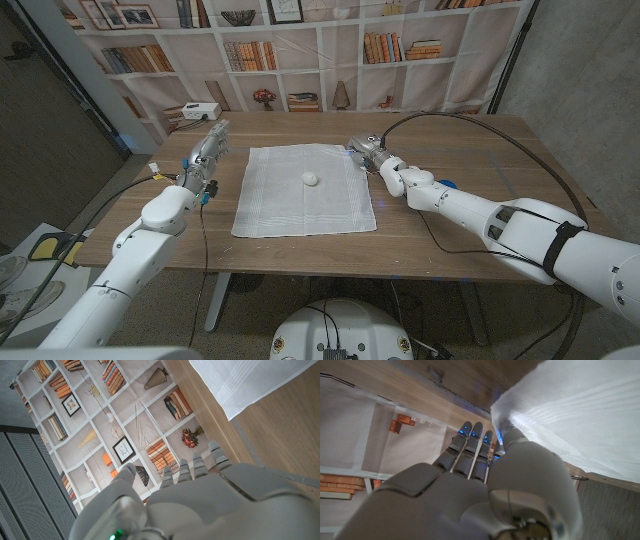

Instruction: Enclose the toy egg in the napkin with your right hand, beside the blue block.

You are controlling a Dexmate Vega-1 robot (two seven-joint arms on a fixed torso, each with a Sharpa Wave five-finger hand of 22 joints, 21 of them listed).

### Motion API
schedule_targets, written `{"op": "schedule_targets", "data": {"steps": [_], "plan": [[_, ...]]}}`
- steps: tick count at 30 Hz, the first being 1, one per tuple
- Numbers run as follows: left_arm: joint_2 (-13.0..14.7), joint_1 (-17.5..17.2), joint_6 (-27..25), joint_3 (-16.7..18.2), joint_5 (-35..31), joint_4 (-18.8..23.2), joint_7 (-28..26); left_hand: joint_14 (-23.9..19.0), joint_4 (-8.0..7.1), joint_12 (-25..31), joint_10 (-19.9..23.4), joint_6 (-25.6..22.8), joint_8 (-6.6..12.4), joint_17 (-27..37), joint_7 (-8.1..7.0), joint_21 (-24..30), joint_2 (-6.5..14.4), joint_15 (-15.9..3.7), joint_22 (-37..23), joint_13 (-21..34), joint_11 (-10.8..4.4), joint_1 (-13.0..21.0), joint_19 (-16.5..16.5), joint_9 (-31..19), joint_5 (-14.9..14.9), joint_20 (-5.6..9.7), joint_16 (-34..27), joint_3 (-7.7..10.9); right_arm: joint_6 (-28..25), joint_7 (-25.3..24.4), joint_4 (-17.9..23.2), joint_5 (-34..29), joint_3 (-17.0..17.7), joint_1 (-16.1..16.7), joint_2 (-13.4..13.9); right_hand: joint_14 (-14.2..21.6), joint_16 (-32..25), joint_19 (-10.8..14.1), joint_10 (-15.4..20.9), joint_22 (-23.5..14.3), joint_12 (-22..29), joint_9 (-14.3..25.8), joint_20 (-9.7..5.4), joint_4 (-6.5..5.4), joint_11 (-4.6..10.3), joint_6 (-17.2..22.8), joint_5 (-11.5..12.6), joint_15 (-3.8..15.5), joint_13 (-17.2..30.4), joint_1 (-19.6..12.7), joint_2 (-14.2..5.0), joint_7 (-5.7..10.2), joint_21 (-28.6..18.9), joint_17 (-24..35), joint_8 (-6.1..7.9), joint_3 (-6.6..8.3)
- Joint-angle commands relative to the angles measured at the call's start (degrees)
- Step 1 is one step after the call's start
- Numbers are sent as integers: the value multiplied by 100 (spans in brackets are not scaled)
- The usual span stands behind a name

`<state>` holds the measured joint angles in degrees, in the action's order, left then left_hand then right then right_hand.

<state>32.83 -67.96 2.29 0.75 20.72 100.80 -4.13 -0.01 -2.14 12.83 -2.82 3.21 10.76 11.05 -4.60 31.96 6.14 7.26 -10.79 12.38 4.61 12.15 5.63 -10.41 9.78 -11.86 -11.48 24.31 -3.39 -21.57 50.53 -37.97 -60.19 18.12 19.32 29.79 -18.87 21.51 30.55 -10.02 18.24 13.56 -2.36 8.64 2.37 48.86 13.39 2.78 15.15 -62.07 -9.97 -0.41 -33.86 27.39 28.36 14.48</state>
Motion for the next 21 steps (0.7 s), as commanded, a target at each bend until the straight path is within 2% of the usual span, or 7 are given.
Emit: {"op": "schedule_targets", "data": {"steps": [1,14,21], "plan": [[14,-89,-13,36,-23,101,26,-11,11,23,-12,2,3,15,-37,-41,2,12,-32,13,-8,-24,-24,-2,54,-30,-23,23,177,-598,1268,6,453,530,559,70,-31,62,82,-11,20,37,-26,-14,-17,220,-31,675,-7,-28,-36,32,-37,13,58,62],[11,-101,103,65,-30,73,111,-14,14,25,-11,4,3,15,-28,-54,11,13,-32,13,-3,-32,-26,-2,56,-29,-23,32,380,-484,2781,-42,877,1252,1077,74,16,51,196,-10,13,19,-5,-34,-2,279,-84,671,-20,-43,6,25,-17,-20,114,136],[33,-102,173,80,-22,65,196,-12,17,26,-8,-5,7,15,-29,-59,15,7,-33,12,-1,-36,-34,-2,57,-28,-22,37,508,-386,3311,-121,999,1553,1191,76,35,50,259,-10,16,10,9,-42,-11,292,-102,679,-25,-47,13,10,-9,-33,131,167]]}}
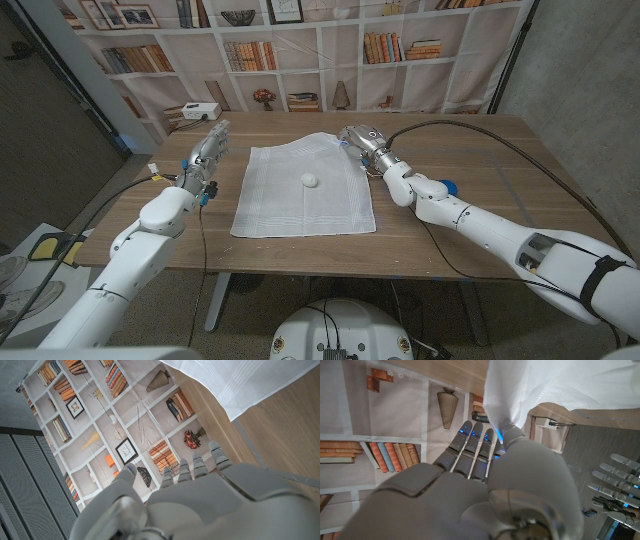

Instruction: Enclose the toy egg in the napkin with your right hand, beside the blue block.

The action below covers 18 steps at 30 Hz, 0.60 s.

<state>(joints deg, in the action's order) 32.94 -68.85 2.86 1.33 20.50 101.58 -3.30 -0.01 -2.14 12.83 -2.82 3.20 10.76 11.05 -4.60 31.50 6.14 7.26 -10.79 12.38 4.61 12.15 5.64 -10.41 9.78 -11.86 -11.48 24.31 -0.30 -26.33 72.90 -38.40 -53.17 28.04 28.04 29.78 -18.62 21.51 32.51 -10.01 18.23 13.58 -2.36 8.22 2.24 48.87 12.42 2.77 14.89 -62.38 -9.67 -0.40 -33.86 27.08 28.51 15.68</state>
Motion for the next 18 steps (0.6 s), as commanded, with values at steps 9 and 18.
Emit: {"op": "schedule_targets", "data": {"steps": [9,18], "plan": [[51,-121,143,96,-1,92,143,-13,20,31,3,-5,7,15,-34,-23,17,11,-33,12,-2,-41,-37,-2,58,-25,-22,42,524,167,1434,-140,390,786,388,69,34,49,111,-11,4,-4,26,-10,-5,310,-29,677,-7,-13,5,-5,2,-10,139,83],[20,-278,189,198,-17,204,111,-13,23,30,-1,-9,9,14,-33,-32,18,11,-33,12,-3,-46,-37,-2,59,-26,-21,46,967,386,1641,-246,356,928,482,84,48,57,196,-12,6,-19,27,-11,-12,344,-49,687,-15,-21,20,-23,9,-15,166,122]]}}
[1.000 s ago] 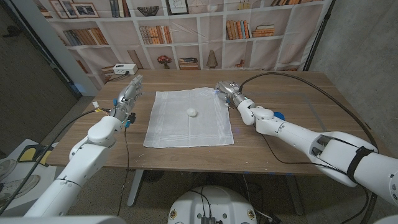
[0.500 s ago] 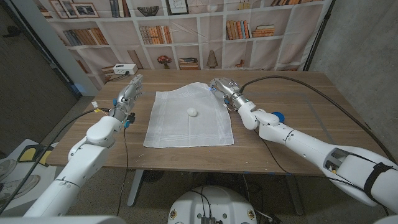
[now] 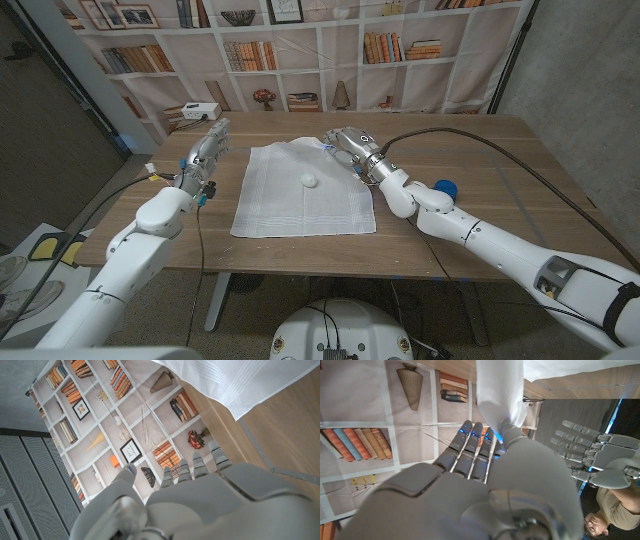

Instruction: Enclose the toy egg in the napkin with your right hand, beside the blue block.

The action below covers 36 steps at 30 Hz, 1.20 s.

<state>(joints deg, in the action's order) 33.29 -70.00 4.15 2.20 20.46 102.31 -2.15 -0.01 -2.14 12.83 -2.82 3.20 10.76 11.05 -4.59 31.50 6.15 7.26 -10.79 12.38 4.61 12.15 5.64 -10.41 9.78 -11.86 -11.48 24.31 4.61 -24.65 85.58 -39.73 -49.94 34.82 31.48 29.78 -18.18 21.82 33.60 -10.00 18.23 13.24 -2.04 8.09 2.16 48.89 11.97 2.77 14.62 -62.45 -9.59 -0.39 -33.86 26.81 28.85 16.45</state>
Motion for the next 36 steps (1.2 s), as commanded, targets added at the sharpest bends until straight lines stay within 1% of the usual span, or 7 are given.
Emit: {"op": "schedule_targets", "data": {"steps": [1,17,22,26,30,35,36], "plan": [[-15,-192,73,127,-21,146,-4,-14,24,31,0,-12,10,14,-34,-33,18,12,-33,12,-4,-46,-38,-2,59,-26,-22,47,572,247,395,-145,6,258,170,88,5,28,95,-12,6,13,-3,7,2,352,-6,683,11,-20,16,-31,10,10,137,50],[-80,-273,78,175,-78,229,-9,-16,31,32,2,-23,13,13,-35,-47,18,1,-34,12,8,-54,-46,-2,59,-27,-21,54,1126,697,292,-261,4,278,263,93,21,78,209,-15,0,-16,-8,31,23,368,-27,721,-3,-61,51,-56,7,14,157,105],[-103,-248,91,145,-116,226,-18,-20,33,33,5,-24,13,13,-34,-51,19,5,-34,11,4,-56,-48,-2,59,-27,-22,57,1211,1139,323,-236,-34,227,332,-4,51,45,135,-17,-54,-32,-2,18,14,302,-44,686,-8,-53,57,-7,26,31,132,108],[-114,-251,73,137,-129,248,-28,-17,34,34,7,-25,12,13,-39,-56,19,10,-34,11,7,-59,-48,-2,60,-28,-20,59,1208,1508,340,-144,-28,194,353,-203,109,-92,-157,-22,-222,-86,121,-140,-60,-255,-116,532,-2,240,145,105,100,55,-123,-31],[-113,-265,50,134,-136,275,-28,-23,36,34,6,-20,10,13,-33,-59,19,10,-34,11,-2,-61,-52,-1,60,-28,-22,61,1207,1811,329,-44,-15,163,372,-381,172,-200,-423,-23,-363,-150,247,-260,-138,-702,-133,429,7,558,246,115,177,60,-388,-179],[-123,-281,34,135,-147,298,-40,-16,39,30,-3,-24,11,13,-31,-66,20,14,-34,11,-3,-64,-51,-1,60,-29,-19,64,1336,2067,261,160,17,120,387,-550,234,-358,-652,-28,-476,-194,434,-586,-252,-1052,-93,248,28,1412,529,126,327,68,-698,-597],[-128,-281,37,134,-146,296,-39,-17,39,32,0,-25,12,13,-34,-66,20,11,-34,11,-2,-64,-52,-1,60,-29,-19,64,1387,2115,230,221,24,104,385,-575,241,-379,-665,-29,-480,-194,440,-610,-255,-1089,-88,236,32,1473,544,125,343,73,-725,-626]]}}
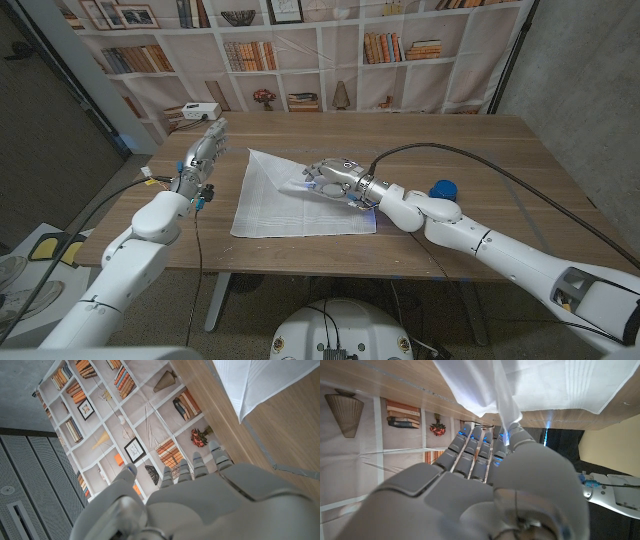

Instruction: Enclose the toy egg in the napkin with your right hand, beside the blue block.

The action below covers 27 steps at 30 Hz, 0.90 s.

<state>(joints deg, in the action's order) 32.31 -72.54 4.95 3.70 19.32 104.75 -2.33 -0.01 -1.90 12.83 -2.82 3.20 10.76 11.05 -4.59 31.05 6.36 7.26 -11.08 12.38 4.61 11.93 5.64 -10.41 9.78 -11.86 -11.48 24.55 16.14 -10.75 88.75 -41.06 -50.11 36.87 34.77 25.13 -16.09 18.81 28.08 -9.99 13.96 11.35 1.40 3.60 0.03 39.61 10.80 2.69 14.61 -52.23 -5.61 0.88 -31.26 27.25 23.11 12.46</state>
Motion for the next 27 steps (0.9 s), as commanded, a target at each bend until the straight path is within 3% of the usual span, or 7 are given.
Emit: {"op": "schedule_targets", "data": {"steps": [1,2,6,12,16,22,27], "plan": [[-35,-26,-41,-16,-33,52,-26,-17,15,31,-1,-27,12,13,-32,-23,-2,8,-5,11,-2,-44,-51,-1,60,-29,-19,41,275,791,-112,411,43,-121,53,-159,45,-104,-151,-32,-65,-7,127,-230,-66,-226,33,222,41,622,194,-10,110,43,-206,-308],[-38,-26,-38,-18,-39,49,-30,-17,16,32,1,-27,12,13,-36,-24,-2,11,-5,11,-2,-44,-52,-1,60,-29,-19,41,333,826,-152,502,59,-129,43,-211,54,-175,-210,-34,-82,-2,154,-332,-92,-291,39,179,52,832,191,-17,159,64,-265,-385],[-45,-16,-6,-25,-48,31,-18,-18,17,34,6,-31,13,13,-35,-27,-2,10,-5,11,6,-46,-55,-1,60,-29,-19,43,491,901,-231,719,118,-145,28,-341,87,-306,-365,-40,-126,5,231,-483,-164,-489,53,83,73,1224,277,-35,259,97,-418,-565],[-41,-4,22,-29,-67,8,-3,-21,20,32,0,-29,12,13,-39,-33,-2,11,-5,11,3,-49,-56,-1,60,-29,-20,46,473,813,24,881,305,25,95,-457,116,-407,-474,-43,-156,12,276,-529,-176,-565,71,51,83,1366,282,-48,326,119,-485,-624],[-21,18,42,-32,-58,-32,48,-18,21,33,3,-27,11,12,-31,-37,-2,7,-6,11,0,-51,-54,-1,60,-29,-18,47,297,672,386,822,438,233,167,-551,137,-503,-558,-45,-178,16,318,-462,-176,-657,100,36,91,1284,228,-28,383,131,-546,-581],[15,143,150,-25,-62,-187,131,-26,25,39,18,-39,14,12,-30,-53,-1,9,-6,10,-9,-54,-36,-1,60,-29,-21,52,-297,208,1108,170,582,659,293,-764,196,-591,-777,-46,-208,34,294,-94,-97,-815,173,64,113,750,12,53,482,128,-679,-324],[146,393,289,-36,-95,-415,318,-24,27,40,20,-47,17,12,-34,-56,-1,2,-6,10,-6,-57,-39,-1,59,-29,-20,54,-511,78,1422,-84,573,892,345,-876,235,-622,-868,-46,-224,41,301,23,-60,-809,174,58,121,629,46,98,517,120,-699,-302]]}}
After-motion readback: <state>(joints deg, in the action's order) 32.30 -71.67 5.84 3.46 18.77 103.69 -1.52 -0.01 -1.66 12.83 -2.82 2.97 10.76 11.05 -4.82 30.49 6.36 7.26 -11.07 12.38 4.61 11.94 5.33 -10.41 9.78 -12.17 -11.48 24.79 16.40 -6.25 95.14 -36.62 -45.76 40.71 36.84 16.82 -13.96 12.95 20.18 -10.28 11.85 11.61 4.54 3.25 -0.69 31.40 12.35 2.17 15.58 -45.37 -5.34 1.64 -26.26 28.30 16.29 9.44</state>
